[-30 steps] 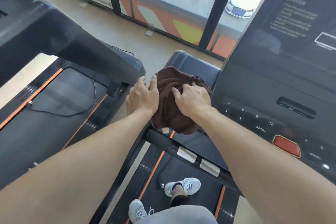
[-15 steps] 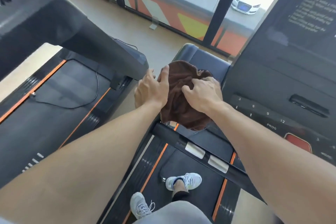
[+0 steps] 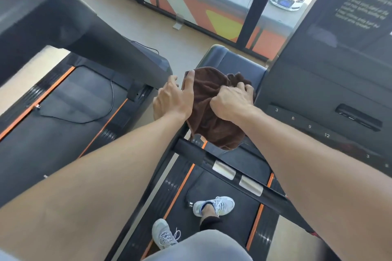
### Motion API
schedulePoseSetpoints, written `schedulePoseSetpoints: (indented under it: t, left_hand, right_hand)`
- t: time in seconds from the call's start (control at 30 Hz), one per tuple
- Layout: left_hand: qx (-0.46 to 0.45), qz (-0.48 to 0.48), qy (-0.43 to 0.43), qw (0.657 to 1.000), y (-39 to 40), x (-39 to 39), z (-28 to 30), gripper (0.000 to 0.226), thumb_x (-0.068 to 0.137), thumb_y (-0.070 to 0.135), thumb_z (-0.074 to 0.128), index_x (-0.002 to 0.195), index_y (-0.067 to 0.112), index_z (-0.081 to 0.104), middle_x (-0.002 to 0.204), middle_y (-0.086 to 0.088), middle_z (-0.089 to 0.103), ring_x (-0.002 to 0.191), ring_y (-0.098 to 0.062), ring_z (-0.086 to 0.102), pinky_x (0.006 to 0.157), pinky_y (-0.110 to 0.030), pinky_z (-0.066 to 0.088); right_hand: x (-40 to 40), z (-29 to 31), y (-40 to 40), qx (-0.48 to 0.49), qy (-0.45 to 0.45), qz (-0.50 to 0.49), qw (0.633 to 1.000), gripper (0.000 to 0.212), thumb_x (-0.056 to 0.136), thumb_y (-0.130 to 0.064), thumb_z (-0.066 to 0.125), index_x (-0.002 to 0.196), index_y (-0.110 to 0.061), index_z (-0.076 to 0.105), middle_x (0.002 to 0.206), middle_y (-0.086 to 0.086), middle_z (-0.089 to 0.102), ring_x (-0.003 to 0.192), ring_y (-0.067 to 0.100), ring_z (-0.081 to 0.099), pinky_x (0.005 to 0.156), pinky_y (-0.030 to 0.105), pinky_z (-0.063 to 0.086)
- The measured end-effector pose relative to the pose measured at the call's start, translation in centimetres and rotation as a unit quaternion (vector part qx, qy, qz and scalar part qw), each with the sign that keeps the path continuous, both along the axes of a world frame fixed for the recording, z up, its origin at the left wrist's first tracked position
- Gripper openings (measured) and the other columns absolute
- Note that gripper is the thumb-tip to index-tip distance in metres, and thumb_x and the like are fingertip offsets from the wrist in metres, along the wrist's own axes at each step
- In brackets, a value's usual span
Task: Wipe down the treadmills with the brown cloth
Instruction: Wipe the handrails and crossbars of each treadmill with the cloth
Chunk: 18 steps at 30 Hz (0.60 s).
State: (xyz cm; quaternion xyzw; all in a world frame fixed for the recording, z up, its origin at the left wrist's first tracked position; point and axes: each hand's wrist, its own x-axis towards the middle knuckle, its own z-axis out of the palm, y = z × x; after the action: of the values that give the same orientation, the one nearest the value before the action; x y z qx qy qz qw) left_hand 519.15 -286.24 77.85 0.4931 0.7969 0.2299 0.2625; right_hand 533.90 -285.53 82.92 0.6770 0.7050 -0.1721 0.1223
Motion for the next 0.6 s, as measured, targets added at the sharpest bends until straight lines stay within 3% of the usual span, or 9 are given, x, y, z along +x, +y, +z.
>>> schedulePoseSetpoints:
  t: [0.1,0.17,0.2,0.27,0.33,0.4,0.47,0.53,0.6]
  left_hand:
    - [-0.012,-0.005,0.005,1.000,0.2,0.2,-0.1,0.094,0.088,0.088,0.009,0.148,0.026,0.045,0.140,0.001,0.063,0.130,-0.029,0.054,0.109,-0.049,0.037]
    - [-0.031,-0.010,0.015,0.999,0.3,0.3,0.1,0.098,0.085,0.090,0.007,0.150,0.026,0.044,0.139,-0.002,0.063,0.130,-0.031,0.054,0.108,-0.049,0.038]
    - [-0.033,-0.010,0.017,0.999,0.3,0.3,0.1,0.098,0.085,0.090,0.007,0.150,0.026,0.043,0.139,-0.003,0.064,0.130,-0.032,0.054,0.108,-0.049,0.038]
    - [-0.031,-0.014,0.016,0.999,0.3,0.2,0.3,0.097,0.087,0.089,0.008,0.150,0.025,0.043,0.138,-0.004,0.064,0.130,-0.033,0.055,0.109,-0.049,0.039]
    - [-0.023,-0.013,0.014,1.000,0.1,0.1,0.3,0.096,0.088,0.088,0.007,0.150,0.024,0.043,0.138,-0.005,0.064,0.130,-0.033,0.055,0.109,-0.051,0.040]
    - [-0.024,-0.013,0.012,1.000,0.1,0.1,0.2,0.096,0.087,0.088,0.007,0.148,0.024,0.045,0.138,-0.003,0.064,0.128,-0.032,0.055,0.108,-0.051,0.041]
    - [-0.031,-0.009,0.019,0.999,0.3,0.0,0.0,0.097,0.085,0.090,0.007,0.143,0.025,0.049,0.135,-0.002,0.065,0.125,-0.030,0.057,0.105,-0.049,0.042]
    - [-0.033,0.000,0.028,0.999,0.5,0.1,-0.1,0.098,0.084,0.091,0.006,0.141,0.025,0.051,0.132,-0.005,0.066,0.125,-0.031,0.057,0.104,-0.048,0.043]
    - [-0.040,-0.001,0.033,0.999,0.6,0.2,0.1,0.098,0.085,0.090,0.006,0.142,0.025,0.051,0.131,-0.008,0.066,0.125,-0.032,0.057,0.103,-0.048,0.042]
  right_hand:
    - [2.2,1.2,-0.8,0.006,0.070,0.025,0.997,0.025,0.093,-0.022,0.043,0.104,-0.020,0.065,0.114,0.003,0.063,0.123,0.028,0.050,0.107,0.038,0.030]
    - [3.2,2.3,-0.8,-0.012,0.038,0.065,0.997,0.026,0.093,-0.022,0.044,0.105,-0.020,0.067,0.120,0.002,0.067,0.119,0.027,0.056,0.095,0.034,0.038]
    - [3.3,2.6,-0.7,-0.013,0.002,0.092,0.996,0.026,0.094,-0.024,0.043,0.105,-0.021,0.067,0.123,0.000,0.068,0.120,0.026,0.057,0.097,0.034,0.038]
    - [2.9,2.5,-0.3,-0.032,-0.092,0.140,0.985,0.034,0.099,-0.029,0.036,0.104,-0.022,0.069,0.126,-0.002,0.069,0.128,0.022,0.054,0.118,0.044,0.022]
    - [2.1,1.7,0.1,-0.057,-0.147,0.136,0.978,0.046,0.101,-0.030,0.029,0.122,-0.019,0.068,0.138,0.006,0.063,0.139,0.026,0.047,0.126,0.051,-0.003]
    - [1.2,0.8,0.2,-0.069,-0.133,0.078,0.986,0.060,0.099,-0.028,0.028,0.151,-0.003,0.042,0.153,0.020,0.046,0.148,0.032,0.036,0.127,0.049,-0.009]
    - [0.4,0.2,0.4,-0.065,-0.078,0.031,0.994,0.072,0.095,-0.030,0.032,0.158,0.004,0.021,0.160,0.025,0.035,0.152,0.033,0.028,0.127,0.048,-0.010]
    - [0.1,-0.4,0.6,-0.045,-0.036,0.025,0.998,0.070,0.092,-0.030,0.038,0.154,0.001,0.034,0.155,0.023,0.043,0.149,0.033,0.034,0.127,0.046,-0.010]
    - [0.8,-0.4,0.0,-0.007,0.010,0.035,0.999,0.049,0.088,-0.025,0.041,0.131,-0.006,0.056,0.137,0.016,0.061,0.137,0.030,0.048,0.128,0.042,-0.006]
